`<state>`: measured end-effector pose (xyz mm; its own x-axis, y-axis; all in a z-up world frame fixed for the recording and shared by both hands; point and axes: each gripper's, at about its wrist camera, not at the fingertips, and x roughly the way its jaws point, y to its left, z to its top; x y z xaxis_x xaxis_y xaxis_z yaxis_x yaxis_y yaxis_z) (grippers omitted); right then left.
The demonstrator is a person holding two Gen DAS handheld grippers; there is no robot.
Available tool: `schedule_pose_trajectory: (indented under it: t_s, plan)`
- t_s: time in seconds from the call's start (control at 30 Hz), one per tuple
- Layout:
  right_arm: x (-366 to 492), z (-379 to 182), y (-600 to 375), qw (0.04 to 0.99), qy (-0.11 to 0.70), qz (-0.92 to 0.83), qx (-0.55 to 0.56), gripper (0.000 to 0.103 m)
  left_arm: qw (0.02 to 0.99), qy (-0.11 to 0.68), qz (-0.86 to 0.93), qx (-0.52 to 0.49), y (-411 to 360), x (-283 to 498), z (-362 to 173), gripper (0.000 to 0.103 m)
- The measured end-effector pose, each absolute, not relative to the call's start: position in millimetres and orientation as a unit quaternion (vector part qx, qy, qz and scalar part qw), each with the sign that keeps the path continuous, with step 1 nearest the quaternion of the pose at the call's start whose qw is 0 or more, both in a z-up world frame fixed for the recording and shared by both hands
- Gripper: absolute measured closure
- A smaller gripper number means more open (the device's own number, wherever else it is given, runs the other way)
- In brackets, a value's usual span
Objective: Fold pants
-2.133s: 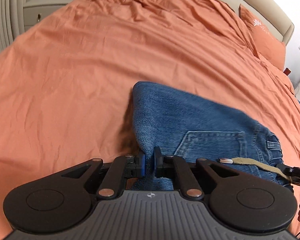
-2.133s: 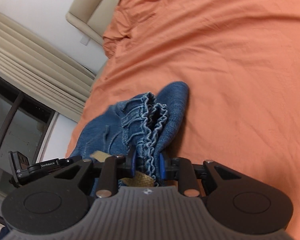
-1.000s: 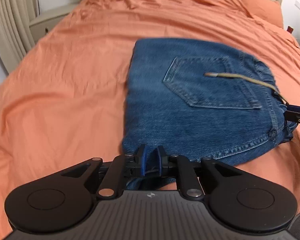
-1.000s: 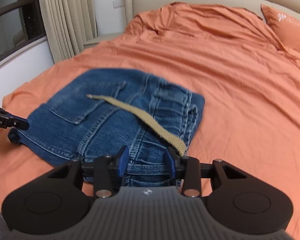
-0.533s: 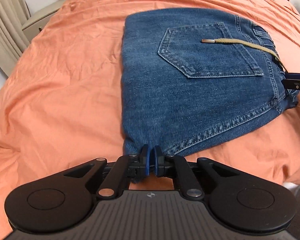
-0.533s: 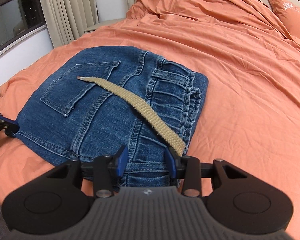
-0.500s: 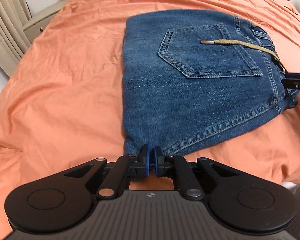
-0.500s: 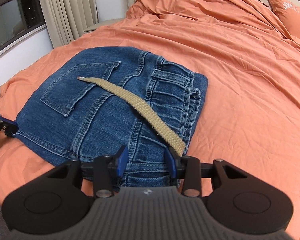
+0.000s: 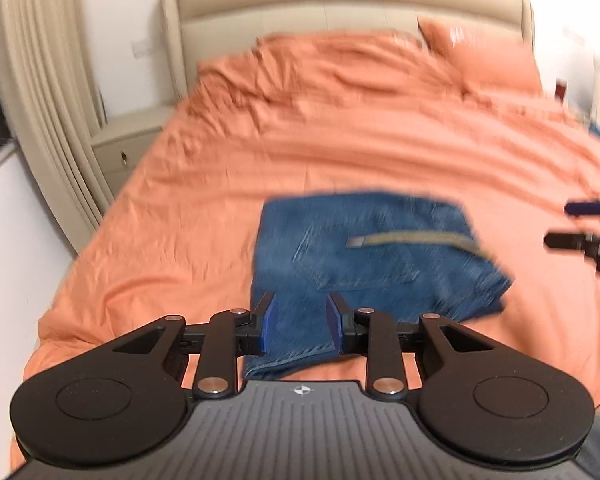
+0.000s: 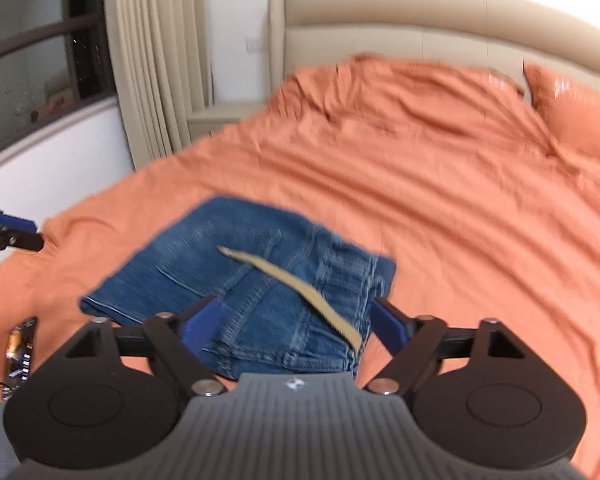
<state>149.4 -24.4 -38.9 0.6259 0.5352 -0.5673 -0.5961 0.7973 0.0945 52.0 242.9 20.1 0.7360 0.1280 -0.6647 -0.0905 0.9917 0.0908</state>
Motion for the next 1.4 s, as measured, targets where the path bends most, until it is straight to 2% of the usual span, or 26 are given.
schedule_pose_trajectory:
  t_s: [0.1, 0.13, 0.23, 0.3, 0.37, 0.43, 0.53, 0.67, 0.97, 1.13, 1.4]
  plan:
    - [121, -12, -32, 0.911, 0.266, 0.308, -0.064, 0.022, 0.944, 0.321, 0.073, 0.029, 224, 36, 44, 0.069]
    - [111, -4, -34, 0.914, 0.257, 0.306, -0.067, 0.022, 0.947, 0.31, 0.08, 0.029, 218, 30, 50, 0.066]
    - [85, 14, -45, 0.924, 0.236, 0.295, -0.059, 0.022, 0.956, 0.274, 0.101, 0.02, 200, 10, 65, 0.041]
    - [67, 23, -52, 0.931, 0.223, 0.285, -0.043, 0.022, 0.959, 0.259, 0.109, 0.01, 194, -1, 69, 0.037]
    - [50, 28, -60, 0.938, 0.211, 0.275, -0.023, 0.021, 0.961, 0.25, 0.115, -0.003, 185, -10, 73, 0.025]
    - [35, 31, -67, 0.942, 0.205, 0.266, -0.004, 0.021, 0.963, 0.242, 0.116, -0.021, 180, -19, 72, 0.023]
    - [18, 28, -75, 0.947, 0.211, 0.241, 0.018, 0.021, 0.962, 0.239, 0.13, -0.029, 173, -28, 64, 0.015]
    - [5, 11, -73, 0.945, 0.235, 0.22, 0.056, 0.021, 0.956, 0.251, 0.15, -0.033, 165, -29, 42, 0.015]
    - [8, -47, -29, 0.941, 0.273, 0.198, 0.033, 0.021, 0.933, 0.321, 0.156, -0.049, 152, -12, -28, 0.015]
    - [19, -73, -21, 0.941, 0.288, 0.159, 0.073, 0.021, 0.928, 0.327, 0.169, -0.049, 153, -7, -47, 0.015]
    - [30, -92, -8, 0.942, 0.299, 0.145, 0.049, 0.022, 0.925, 0.339, 0.164, -0.054, 153, 0, -62, 0.015]
